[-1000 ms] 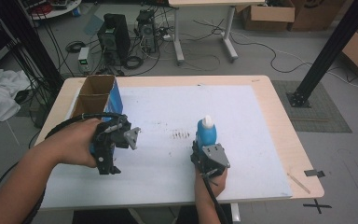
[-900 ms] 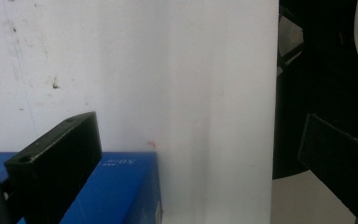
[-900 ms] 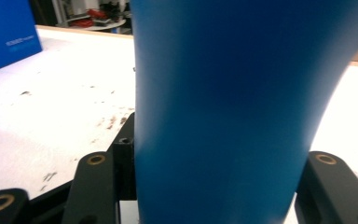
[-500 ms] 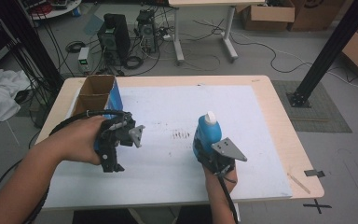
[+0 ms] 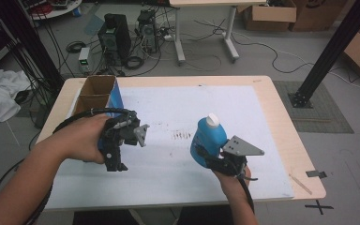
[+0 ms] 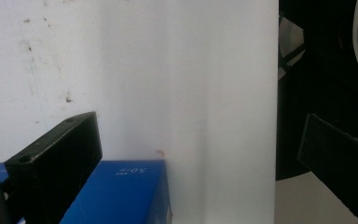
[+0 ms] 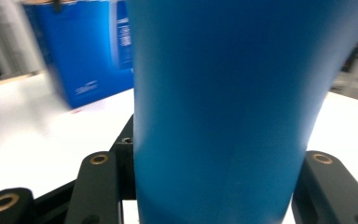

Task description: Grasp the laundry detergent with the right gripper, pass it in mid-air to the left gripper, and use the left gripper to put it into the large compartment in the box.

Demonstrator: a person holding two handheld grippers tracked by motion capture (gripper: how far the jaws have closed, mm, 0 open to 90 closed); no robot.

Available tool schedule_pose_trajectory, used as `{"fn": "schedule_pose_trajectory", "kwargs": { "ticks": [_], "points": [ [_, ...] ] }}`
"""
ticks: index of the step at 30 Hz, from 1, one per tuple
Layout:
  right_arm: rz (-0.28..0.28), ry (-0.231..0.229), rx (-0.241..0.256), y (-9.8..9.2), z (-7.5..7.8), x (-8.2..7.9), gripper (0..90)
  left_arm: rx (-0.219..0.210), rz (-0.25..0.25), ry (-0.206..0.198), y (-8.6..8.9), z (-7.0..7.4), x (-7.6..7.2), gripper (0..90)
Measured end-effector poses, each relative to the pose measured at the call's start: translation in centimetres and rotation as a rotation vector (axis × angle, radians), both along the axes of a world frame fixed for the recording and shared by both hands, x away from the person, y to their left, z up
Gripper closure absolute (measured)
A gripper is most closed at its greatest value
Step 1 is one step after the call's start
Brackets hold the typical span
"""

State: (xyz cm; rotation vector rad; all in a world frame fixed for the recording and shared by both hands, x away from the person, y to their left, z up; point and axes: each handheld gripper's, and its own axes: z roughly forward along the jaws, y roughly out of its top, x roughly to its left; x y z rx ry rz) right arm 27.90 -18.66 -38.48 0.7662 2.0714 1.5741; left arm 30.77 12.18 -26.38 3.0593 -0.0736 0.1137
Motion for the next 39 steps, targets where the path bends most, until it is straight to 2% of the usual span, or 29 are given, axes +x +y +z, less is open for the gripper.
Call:
{"fn": "schedule_pose_trajectory", "kwargs": {
  "ticks": [1, 6, 10, 12, 13, 15, 16, 21, 22, 26, 39],
  "points": [
    [0.061, 0.002, -0.010, -0.2, 0.4, 0.1, 46.3, 0.003, -0.002, 0.002, -0.1, 0.1, 0.0, 0.1],
    [0.172, 0.024, -0.033, -0.6, 1.2, 0.4, 46.3, -0.001, -0.004, 0.002, -0.3, 0.4, 0.0, 0.0],
    [0.288, 0.038, -0.057, -0.9, 1.4, 0.9, 46.3, -0.006, -0.010, 0.012, -0.6, 0.7, -0.1, 0.1],
    [0.307, 0.039, -0.061, -0.9, 1.5, 0.9, 46.3, -0.012, -0.012, 0.014, -0.7, 0.8, -0.1, 0.0],
    [0.367, 0.035, -0.057, -1.0, 1.5, 1.2, 46.4, -0.012, -0.014, 0.018, -0.8, 1.0, -0.1, 0.0],
    [0.385, 0.033, -0.055, -1.0, 1.6, 1.2, 46.3, -0.011, -0.016, 0.016, -0.9, 1.0, -0.1, 0.1],
    [0.439, 0.028, -0.058, -0.8, 1.6, 1.4, 46.4, -0.012, -0.019, 0.017, -1.1, 1.1, -0.1, 0.1],
    [0.487, 0.022, -0.066, -0.1, 1.5, 1.7, 46.3, -0.009, -0.027, 0.021, -1.7, 1.4, -0.1, 0.1],
    [0.513, 0.023, -0.069, 0.5, 1.3, 1.9, 46.3, -0.011, -0.031, 0.022, -2.0, 1.5, -0.1, 0.1],
    [0.552, 0.022, -0.068, 1.6, 1.1, 2.1, 46.4, -0.007, -0.041, 0.024, -2.6, 1.6, -0.2, 0.0],
    [0.638, 0.023, -0.069, 5.7, 0.6, 2.9, 46.3, -0.007, -0.046, 0.019, -3.4, 2.0, -0.4, 0.1]
  ]
}}
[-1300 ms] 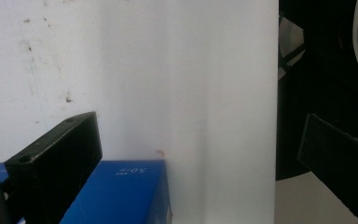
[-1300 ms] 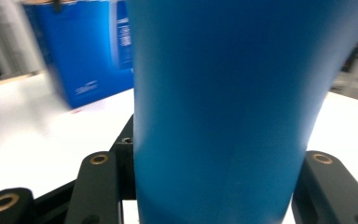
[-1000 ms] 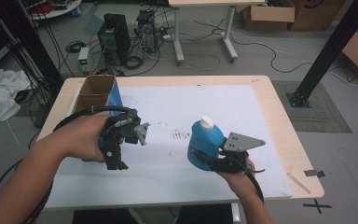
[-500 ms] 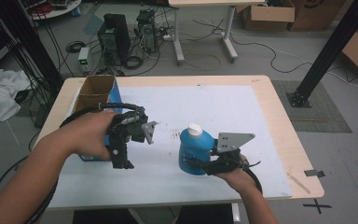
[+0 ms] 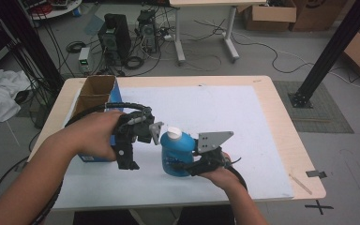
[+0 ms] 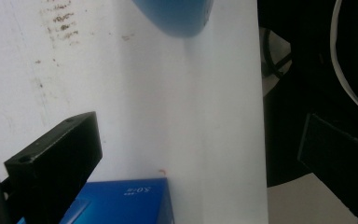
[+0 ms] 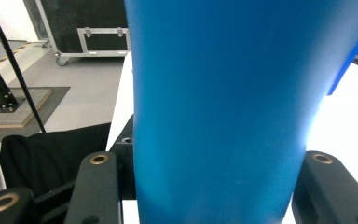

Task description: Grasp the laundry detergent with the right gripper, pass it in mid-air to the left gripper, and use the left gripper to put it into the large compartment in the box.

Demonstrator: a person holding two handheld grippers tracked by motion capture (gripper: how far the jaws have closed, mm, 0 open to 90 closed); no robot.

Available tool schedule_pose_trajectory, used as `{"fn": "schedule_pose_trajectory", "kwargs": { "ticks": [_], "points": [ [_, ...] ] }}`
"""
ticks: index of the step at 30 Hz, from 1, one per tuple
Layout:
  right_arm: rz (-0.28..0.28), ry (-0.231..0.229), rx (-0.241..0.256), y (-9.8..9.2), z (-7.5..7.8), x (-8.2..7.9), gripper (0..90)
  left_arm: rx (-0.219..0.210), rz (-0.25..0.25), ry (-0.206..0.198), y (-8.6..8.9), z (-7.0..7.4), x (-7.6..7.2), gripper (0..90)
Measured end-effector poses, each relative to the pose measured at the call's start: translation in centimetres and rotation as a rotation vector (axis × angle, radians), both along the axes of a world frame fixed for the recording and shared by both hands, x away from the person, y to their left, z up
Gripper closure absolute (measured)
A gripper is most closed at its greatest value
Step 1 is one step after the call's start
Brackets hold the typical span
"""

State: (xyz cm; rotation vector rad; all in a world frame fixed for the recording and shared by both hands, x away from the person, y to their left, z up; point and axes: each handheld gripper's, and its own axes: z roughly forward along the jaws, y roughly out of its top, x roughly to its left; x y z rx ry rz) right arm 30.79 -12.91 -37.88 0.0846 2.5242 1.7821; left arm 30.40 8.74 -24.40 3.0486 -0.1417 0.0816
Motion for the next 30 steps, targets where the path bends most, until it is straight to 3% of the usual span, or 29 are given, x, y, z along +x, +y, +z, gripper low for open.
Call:
{"fn": "schedule_pose_trajectory", "kwargs": {
  "ticks": [20, 30],
  "points": [
    [0.086, 0.004, -0.023, 4.9, -0.8, -0.1, 46.3, -0.007, -0.027, 0.002, -1.4, 0.1, -0.2, 0.1],
    [0.111, 0.001, -0.028, 6.7, -1.1, -0.2, 46.3, 0.003, -0.014, 0.008, -1.8, 0.0, -0.2, 0.1]
  ]
}}
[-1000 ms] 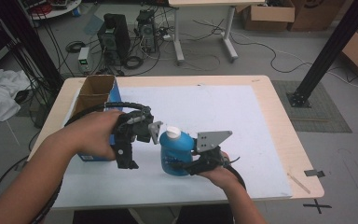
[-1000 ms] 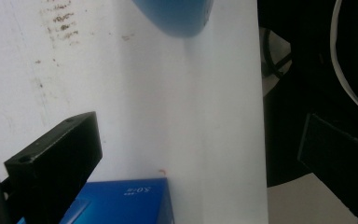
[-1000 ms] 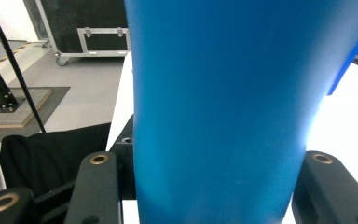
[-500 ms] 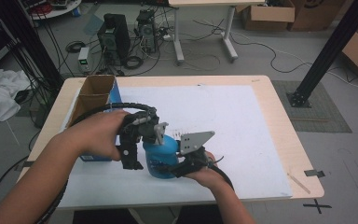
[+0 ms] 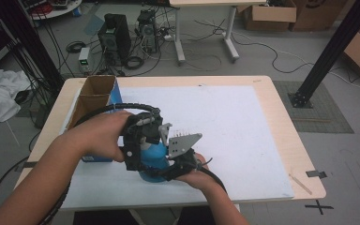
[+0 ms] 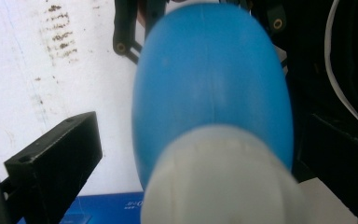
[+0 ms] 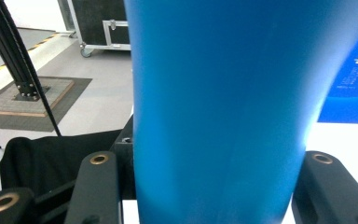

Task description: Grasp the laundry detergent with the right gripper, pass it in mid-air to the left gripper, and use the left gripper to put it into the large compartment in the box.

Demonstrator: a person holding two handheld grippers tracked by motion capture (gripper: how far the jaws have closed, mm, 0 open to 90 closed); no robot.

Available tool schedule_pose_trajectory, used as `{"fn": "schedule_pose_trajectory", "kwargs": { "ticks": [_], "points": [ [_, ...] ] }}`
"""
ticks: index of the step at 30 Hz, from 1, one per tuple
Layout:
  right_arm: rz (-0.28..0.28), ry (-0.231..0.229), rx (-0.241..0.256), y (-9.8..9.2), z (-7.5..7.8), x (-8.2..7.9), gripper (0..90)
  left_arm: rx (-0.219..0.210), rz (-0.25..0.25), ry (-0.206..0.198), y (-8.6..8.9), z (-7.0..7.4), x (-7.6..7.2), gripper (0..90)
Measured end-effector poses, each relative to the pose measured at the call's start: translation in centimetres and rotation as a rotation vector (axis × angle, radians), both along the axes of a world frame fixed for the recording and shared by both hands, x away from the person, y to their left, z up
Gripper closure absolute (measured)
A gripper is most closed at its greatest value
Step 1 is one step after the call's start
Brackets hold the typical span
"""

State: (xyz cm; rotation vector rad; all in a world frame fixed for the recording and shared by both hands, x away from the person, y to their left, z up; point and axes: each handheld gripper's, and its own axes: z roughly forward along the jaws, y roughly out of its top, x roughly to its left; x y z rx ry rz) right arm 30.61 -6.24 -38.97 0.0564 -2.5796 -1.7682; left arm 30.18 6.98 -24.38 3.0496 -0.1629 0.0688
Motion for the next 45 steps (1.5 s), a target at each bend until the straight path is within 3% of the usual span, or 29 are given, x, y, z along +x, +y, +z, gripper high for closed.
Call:
{"fn": "schedule_pose_trajectory", "kwargs": {
  "ticks": [7, 16, 23, 33, 45],
  "points": [
    [0.012, -0.022, 0.015, 0.49, 0.08, 0.07, 46.4, 0.004, 0.001, 0.009, -0.31, -0.33, 0.02, 0.1],
    [0.011, -0.011, -0.001, 0.49, -0.13, -0.05, 46.4, 0.022, 0.009, 0.009, -0.52, -0.43, 0.10, 1.1],
    [0.013, -0.011, 0.009, 0.62, 0.11, -0.10, 46.4, 0.030, 0.006, 0.002, -0.64, -0.31, -0.12, 8.7],
    [0.011, -0.006, 0.015, 0.65, 0.26, -0.08, 46.5, 0.045, 0.001, -0.040, -0.64, -0.13, -0.53, 17.4],
    [0.009, -0.008, 0.024, 0.60, 0.43, -0.09, 46.6, 0.055, -0.001, -0.044, -0.78, 0.02, -0.62, 27.4]
  ]
}}
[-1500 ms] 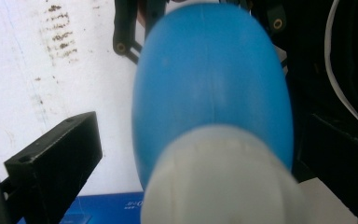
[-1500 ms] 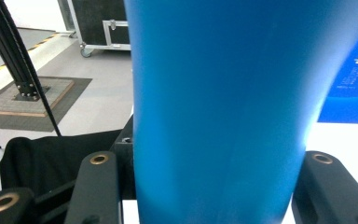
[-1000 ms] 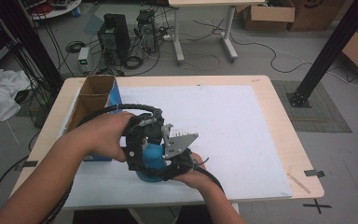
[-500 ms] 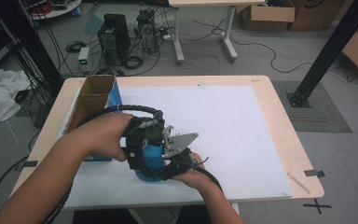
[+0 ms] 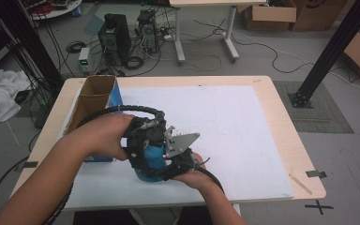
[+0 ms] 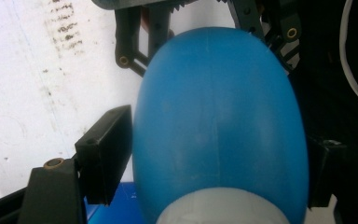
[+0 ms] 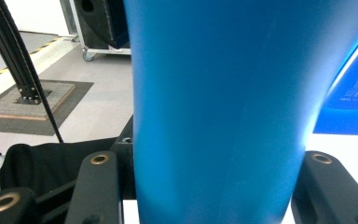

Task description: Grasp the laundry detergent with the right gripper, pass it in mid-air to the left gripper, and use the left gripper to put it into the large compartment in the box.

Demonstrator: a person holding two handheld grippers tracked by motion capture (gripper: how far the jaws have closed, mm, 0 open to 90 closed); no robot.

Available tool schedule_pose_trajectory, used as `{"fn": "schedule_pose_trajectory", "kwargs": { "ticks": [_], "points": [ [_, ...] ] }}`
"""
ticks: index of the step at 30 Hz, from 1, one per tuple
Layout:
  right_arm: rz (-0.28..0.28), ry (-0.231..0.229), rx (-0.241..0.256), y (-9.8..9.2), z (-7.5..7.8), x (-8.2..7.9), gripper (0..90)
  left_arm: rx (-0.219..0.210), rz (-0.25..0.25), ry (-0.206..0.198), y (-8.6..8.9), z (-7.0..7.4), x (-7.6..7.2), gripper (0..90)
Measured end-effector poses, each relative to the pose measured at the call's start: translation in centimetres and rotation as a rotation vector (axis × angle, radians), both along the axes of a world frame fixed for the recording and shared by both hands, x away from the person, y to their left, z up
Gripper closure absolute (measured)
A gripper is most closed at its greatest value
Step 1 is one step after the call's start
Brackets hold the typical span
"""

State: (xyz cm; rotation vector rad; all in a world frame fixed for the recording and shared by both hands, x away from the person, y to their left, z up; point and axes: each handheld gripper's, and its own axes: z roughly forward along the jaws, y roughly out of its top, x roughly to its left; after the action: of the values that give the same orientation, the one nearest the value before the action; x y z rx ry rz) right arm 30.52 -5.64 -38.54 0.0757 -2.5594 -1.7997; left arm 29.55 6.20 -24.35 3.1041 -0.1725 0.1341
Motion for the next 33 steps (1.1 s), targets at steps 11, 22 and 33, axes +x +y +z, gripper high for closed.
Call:
{"fn": "schedule_pose_trajectory", "kwargs": {
  "ticks": [11, 22, 33],
  "points": [
    [0.001, 0.004, 0.001, 0.14, 0.07, 0.02, 46.6, 0.005, 0.004, -0.002, -0.02, 0.11, -0.27, 32.7],
    [0.004, 0.008, 0.005, 0.13, 0.03, 0.07, 46.7, 0.008, 0.002, 0.004, -0.04, 0.25, -0.30, 35.3],
    [0.004, 0.005, 0.002, 0.18, -0.01, -0.01, 46.8, 0.013, 0.017, 0.031, -0.09, 0.23, 0.02, 37.7]
  ]
}}
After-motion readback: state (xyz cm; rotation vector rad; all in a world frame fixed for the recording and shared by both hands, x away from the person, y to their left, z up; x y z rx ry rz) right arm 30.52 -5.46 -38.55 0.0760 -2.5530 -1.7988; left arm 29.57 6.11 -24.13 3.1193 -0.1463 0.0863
